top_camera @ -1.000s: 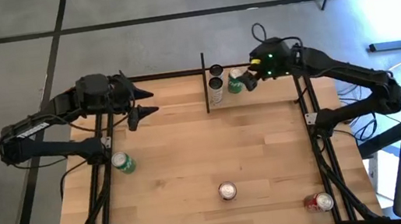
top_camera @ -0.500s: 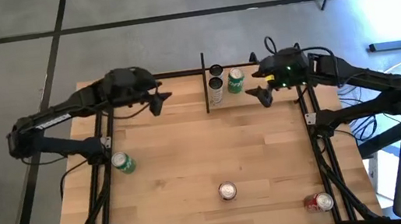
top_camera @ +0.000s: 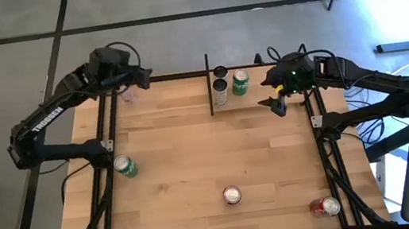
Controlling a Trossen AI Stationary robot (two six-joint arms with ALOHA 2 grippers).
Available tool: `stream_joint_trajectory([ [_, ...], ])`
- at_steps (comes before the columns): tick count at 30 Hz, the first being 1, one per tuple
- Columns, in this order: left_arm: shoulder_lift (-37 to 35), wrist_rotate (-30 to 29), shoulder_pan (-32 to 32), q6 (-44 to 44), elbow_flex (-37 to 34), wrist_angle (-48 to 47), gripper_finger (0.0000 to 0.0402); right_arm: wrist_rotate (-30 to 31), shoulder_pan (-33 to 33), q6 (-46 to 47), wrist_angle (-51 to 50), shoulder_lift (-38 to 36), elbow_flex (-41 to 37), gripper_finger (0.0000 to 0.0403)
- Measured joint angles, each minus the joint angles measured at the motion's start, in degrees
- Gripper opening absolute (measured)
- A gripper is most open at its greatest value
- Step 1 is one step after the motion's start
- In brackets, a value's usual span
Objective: Place canned beverage on shelf
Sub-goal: Put the bottom red-white soda can on the shelf
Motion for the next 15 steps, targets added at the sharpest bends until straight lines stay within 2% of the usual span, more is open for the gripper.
stream_joint_trajectory([
  [5,-0.08,1.22,1.61,1.80,0.00,-0.52,0.0273,-1.03,0.00,-0.89,-0.87,0.01,0.00,0.0337],
  [10,0.16,-3.55,4.62,1.49,0.00,-3.79,0.0277,-1.06,0.00,-2.00,-3.26,0.00,0.00,0.0337],
  [15,1.88,-5.88,8.94,2.27,0.00,-8.40,0.0321,-1.06,0.00,-2.18,-3.30,0.00,0.00,0.0337],
])
